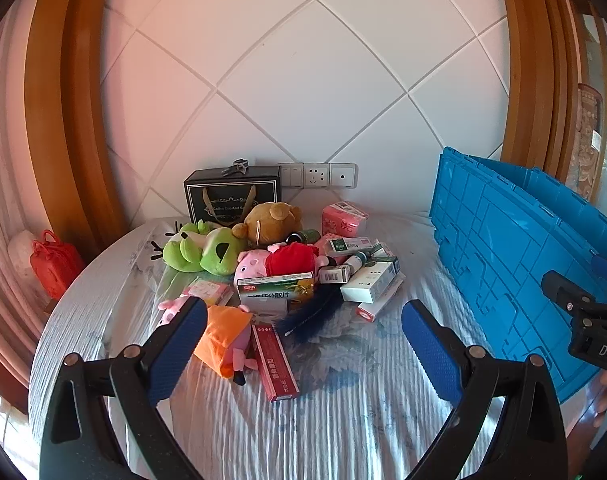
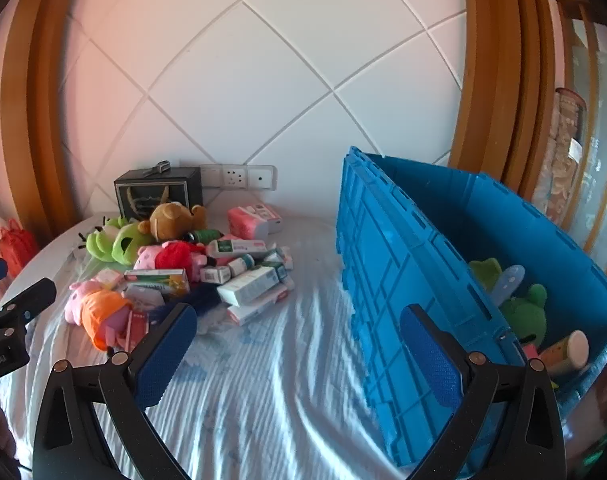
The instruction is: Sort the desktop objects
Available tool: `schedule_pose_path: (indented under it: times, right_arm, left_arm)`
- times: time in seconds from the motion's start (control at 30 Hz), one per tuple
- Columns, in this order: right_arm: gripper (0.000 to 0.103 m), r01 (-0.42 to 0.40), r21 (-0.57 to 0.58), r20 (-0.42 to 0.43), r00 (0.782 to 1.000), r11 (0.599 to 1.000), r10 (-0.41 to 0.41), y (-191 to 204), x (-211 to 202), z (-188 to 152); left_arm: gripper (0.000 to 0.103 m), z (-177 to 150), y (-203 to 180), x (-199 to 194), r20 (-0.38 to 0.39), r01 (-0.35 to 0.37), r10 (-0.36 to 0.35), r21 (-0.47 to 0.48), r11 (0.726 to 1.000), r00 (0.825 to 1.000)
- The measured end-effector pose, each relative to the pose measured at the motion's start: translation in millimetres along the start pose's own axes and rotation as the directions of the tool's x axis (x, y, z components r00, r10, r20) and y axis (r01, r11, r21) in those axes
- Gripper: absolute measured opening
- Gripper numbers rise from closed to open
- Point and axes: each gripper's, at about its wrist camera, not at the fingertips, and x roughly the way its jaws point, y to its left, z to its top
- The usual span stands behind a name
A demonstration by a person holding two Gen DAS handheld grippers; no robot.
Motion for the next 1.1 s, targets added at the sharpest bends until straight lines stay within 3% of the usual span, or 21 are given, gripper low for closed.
schedule_pose_path:
  times: [1.1]
  right_arm:
    - [0.103, -0.043, -0.026, -0.031, 0.999, 0.999, 0.043, 11, 31, 10]
  left_arm:
    - [0.099, 1, 20, 38, -0.071, -0.068, 0.067, -0.01, 0.998, 0.995]
